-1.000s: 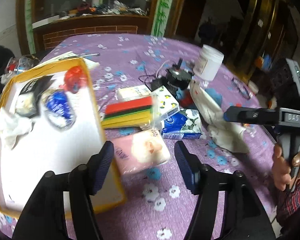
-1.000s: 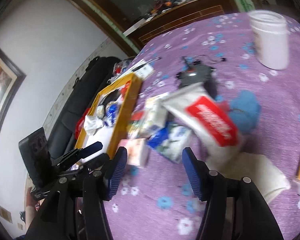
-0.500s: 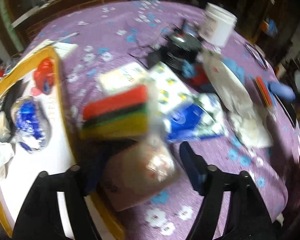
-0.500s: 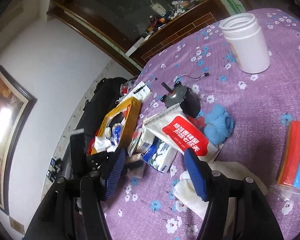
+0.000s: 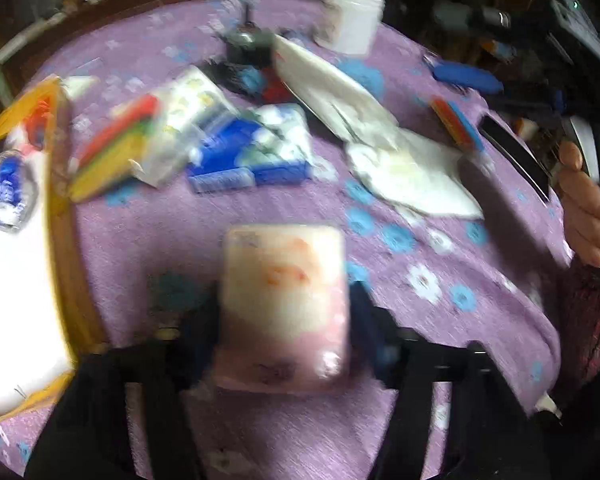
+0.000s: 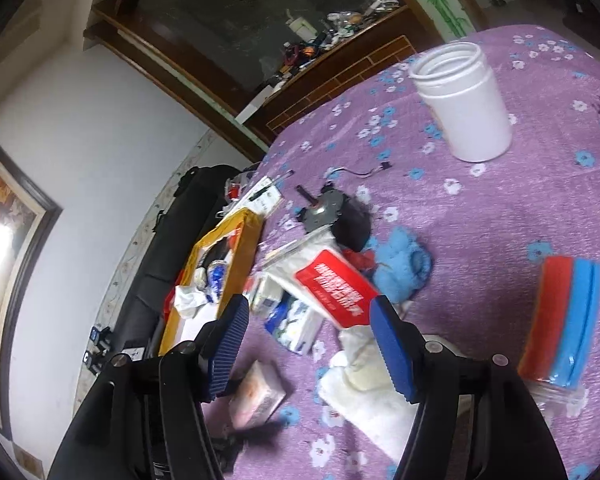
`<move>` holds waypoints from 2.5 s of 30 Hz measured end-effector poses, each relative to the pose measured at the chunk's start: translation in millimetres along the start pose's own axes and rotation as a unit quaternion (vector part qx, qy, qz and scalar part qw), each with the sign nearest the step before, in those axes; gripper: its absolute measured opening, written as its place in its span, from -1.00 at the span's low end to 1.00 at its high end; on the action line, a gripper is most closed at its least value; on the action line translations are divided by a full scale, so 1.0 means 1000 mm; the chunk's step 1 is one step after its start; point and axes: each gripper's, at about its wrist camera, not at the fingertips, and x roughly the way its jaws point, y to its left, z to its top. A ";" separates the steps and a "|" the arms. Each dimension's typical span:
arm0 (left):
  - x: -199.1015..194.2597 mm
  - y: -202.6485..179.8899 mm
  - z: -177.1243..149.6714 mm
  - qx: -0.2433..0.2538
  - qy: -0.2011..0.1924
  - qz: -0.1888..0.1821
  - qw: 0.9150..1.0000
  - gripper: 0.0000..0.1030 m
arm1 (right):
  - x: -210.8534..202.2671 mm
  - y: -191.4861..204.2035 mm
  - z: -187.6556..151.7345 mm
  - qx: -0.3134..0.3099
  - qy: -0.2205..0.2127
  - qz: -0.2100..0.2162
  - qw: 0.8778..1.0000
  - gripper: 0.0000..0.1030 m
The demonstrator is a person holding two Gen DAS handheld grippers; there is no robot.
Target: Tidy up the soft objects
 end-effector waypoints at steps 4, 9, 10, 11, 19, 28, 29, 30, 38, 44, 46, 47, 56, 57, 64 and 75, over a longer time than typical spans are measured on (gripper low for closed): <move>-0.009 0.006 0.003 -0.022 -0.046 -0.002 0.999 -0.02 | 0.000 -0.011 0.003 0.014 0.003 -0.010 1.000 0.28; -0.033 0.005 0.014 -0.047 -0.140 -0.018 0.989 -0.02 | 0.010 -0.010 0.000 -0.021 0.035 -0.051 0.998 0.38; -0.035 0.006 0.014 -0.054 -0.149 -0.016 0.987 -0.02 | 0.015 -0.008 -0.003 -0.036 0.049 -0.060 0.996 0.41; -0.033 0.005 0.014 -0.062 -0.156 -0.010 0.986 -0.02 | 0.022 -0.004 -0.007 -0.052 0.064 -0.072 0.994 0.41; -0.029 0.008 0.017 -0.082 -0.200 0.026 0.976 -0.02 | 0.058 0.018 -0.035 -0.195 0.135 -0.191 0.953 0.52; -0.032 0.019 0.019 -0.099 -0.235 0.045 0.966 -0.02 | 0.073 0.025 -0.061 -0.256 0.162 -0.193 0.933 -0.39; -0.032 0.019 0.018 -0.100 -0.237 0.046 0.965 -0.02 | 0.072 0.026 -0.061 -0.253 0.164 -0.181 0.936 -0.74; -0.033 0.019 0.018 -0.099 -0.237 0.046 0.965 -0.02 | 0.070 0.027 -0.061 -0.253 0.160 -0.172 0.939 -0.74; -0.034 0.014 0.018 -0.088 -0.240 0.059 0.965 -0.02 | 0.023 0.047 -0.042 -0.220 0.056 -0.029 0.973 -0.76; -0.034 0.009 0.018 -0.076 -0.243 0.076 0.964 -0.02 | 0.002 0.054 -0.036 -0.202 -0.032 -0.027 0.979 -0.75; -0.037 0.005 0.017 -0.069 -0.251 0.090 0.961 -0.02 | 0.008 0.057 -0.037 -0.208 -0.044 -0.054 0.976 -0.75; -0.037 0.003 0.017 -0.066 -0.252 0.095 0.961 -0.02 | 0.010 0.058 -0.039 -0.209 -0.040 -0.056 0.975 -0.75; -0.031 0.000 0.021 -0.070 -0.244 0.158 0.954 -0.01 | 0.015 0.064 -0.045 -0.221 -0.048 -0.050 0.973 -0.75; -0.030 0.001 0.021 -0.072 -0.242 0.162 0.954 -0.01 | 0.015 0.065 -0.046 -0.223 -0.050 -0.054 0.972 -0.74; -0.029 0.008 0.020 -0.088 -0.232 0.188 0.950 -0.01 | 0.024 0.069 -0.051 -0.239 -0.045 -0.064 0.968 -0.74; -0.026 0.007 0.022 -0.087 -0.223 0.196 0.951 -0.01 | 0.028 0.066 -0.051 -0.235 -0.044 -0.074 0.968 -0.74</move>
